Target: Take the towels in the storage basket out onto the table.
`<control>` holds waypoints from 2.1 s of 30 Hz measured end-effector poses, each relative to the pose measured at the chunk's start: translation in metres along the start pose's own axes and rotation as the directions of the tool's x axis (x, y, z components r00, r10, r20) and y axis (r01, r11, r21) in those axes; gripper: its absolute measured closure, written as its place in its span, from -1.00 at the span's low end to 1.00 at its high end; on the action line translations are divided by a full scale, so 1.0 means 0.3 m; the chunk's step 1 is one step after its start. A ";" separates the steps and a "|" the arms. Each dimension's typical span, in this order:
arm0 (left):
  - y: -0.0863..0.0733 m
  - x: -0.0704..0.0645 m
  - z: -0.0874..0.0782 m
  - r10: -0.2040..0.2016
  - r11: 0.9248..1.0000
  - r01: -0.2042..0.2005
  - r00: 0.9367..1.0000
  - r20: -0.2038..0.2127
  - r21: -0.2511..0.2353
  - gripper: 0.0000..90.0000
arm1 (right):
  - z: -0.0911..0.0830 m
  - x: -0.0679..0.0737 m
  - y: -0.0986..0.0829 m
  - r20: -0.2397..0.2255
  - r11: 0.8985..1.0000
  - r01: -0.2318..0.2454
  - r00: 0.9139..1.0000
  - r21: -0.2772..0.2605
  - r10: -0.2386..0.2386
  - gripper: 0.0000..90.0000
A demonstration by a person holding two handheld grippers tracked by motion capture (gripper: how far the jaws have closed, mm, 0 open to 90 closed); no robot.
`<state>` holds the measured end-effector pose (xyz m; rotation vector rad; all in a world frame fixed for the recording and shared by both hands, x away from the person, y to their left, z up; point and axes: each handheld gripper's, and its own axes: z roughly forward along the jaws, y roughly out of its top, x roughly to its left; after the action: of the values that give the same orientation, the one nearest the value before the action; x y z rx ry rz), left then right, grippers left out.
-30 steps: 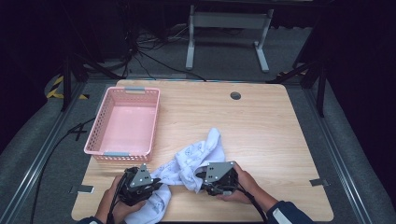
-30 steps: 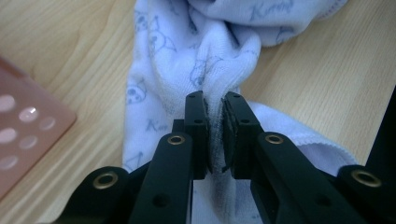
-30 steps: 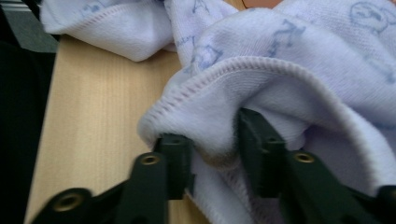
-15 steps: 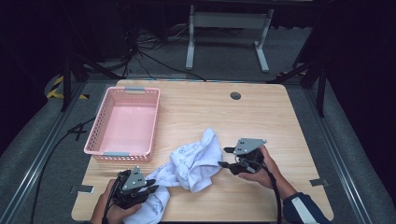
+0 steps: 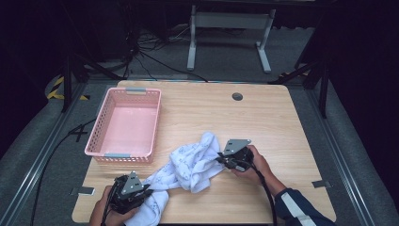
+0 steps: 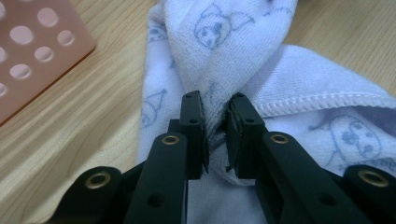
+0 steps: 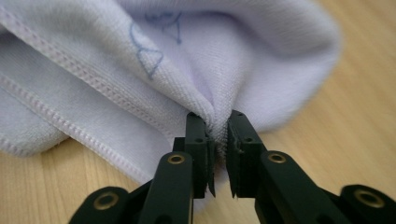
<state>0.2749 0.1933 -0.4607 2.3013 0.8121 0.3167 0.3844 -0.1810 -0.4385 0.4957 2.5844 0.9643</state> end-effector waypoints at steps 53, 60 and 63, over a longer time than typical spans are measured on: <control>-0.021 0.096 -0.010 -0.115 0.993 0.115 0.993 -0.002 0.030 0.36 | -0.217 -0.342 -0.336 0.287 0.895 -0.427 0.880 0.130 0.378 0.29; -0.046 0.093 -0.031 -0.130 0.991 0.129 0.992 0.006 0.037 0.41 | -0.274 -0.421 -0.422 0.499 0.851 -0.510 0.773 0.121 0.392 0.42; -0.047 0.077 -0.039 -0.110 0.993 0.110 0.994 -0.005 0.033 0.39 | -0.285 -0.431 -0.441 0.451 0.844 -0.531 0.774 0.078 0.445 0.33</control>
<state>0.2812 0.2222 -0.4612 2.2761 0.9486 0.2596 0.4353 -0.3783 -0.4426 1.3350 2.1939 0.6351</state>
